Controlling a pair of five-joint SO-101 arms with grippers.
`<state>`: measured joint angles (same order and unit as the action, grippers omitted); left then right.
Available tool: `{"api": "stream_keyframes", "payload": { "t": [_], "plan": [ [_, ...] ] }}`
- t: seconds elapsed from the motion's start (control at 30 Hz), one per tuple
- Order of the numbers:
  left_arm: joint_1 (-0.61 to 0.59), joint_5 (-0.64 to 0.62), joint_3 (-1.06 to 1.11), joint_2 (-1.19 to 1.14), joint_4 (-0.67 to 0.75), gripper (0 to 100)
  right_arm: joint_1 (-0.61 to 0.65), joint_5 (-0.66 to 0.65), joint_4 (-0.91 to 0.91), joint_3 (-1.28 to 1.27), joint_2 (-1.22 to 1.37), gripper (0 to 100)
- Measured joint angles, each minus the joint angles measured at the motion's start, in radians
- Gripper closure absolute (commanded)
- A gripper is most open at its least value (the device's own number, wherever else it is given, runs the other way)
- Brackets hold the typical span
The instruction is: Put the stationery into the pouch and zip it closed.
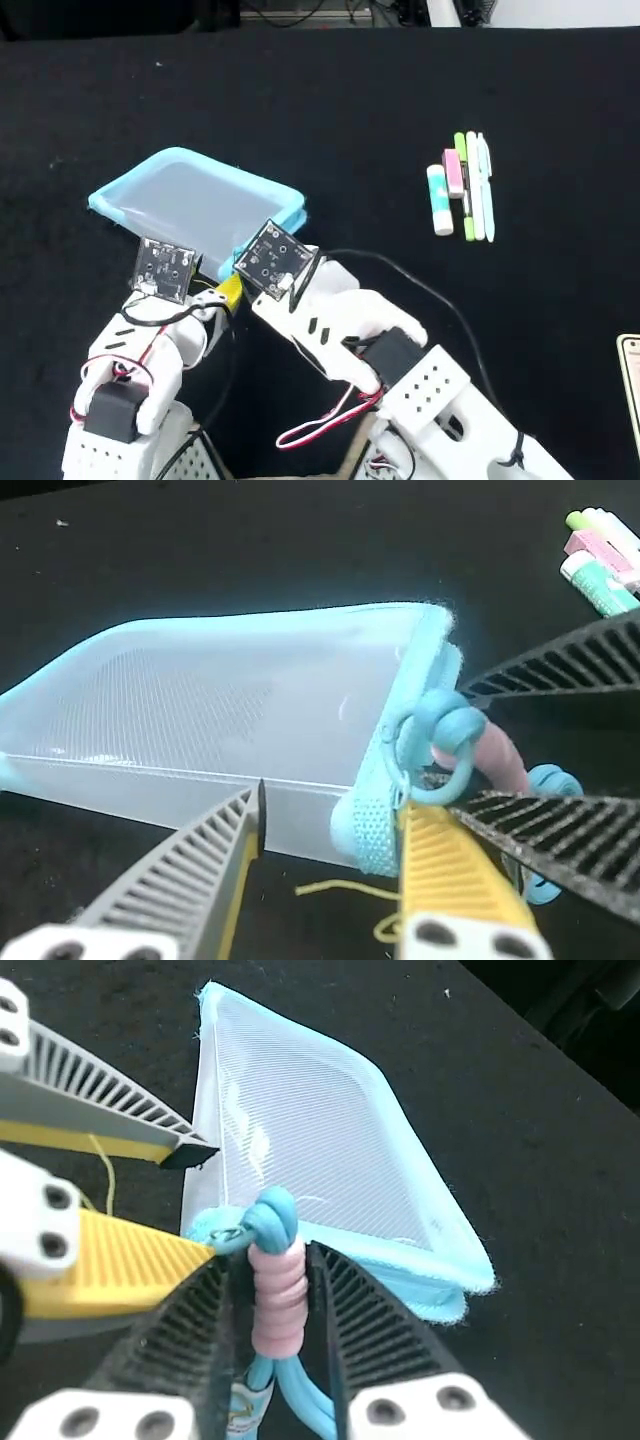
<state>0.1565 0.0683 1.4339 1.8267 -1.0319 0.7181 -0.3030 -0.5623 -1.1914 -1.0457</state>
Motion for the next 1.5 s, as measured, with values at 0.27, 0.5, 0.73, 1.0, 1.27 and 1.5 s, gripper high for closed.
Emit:
{"api": "stream_keyframes", "payload": {
  "t": [0.27, 0.5, 0.73, 1.0, 1.27, 1.5],
  "plan": [
    [-0.061, -0.003, 0.0, 0.0, 0.002, 92, 0.002, 0.0, 0.0, 0.0, 0.0, 98.7],
    [-0.117, -0.006, 0.0, 0.0, 0.002, 97, 0.003, 0.0, 0.005, -0.011, 0.0, 98.7],
    [-0.153, -0.054, -0.005, -0.009, 0.002, 97, -0.06, 0.0, 0.005, -0.011, 0.0, 98.7],
    [-0.282, -0.117, -0.009, -0.008, 0.008, 97, -0.236, 0.003, 0.005, -0.011, 0.0, 98.7],
    [-0.285, -0.118, -0.051, -0.011, 0.021, 97, -0.381, 0.003, -0.002, 0.028, 0.0, 98.7],
    [-0.285, -0.044, -0.164, -0.011, 0.021, 97, -0.368, 0.003, -0.196, 0.183, 0.0, 98.7]
  ]
}}
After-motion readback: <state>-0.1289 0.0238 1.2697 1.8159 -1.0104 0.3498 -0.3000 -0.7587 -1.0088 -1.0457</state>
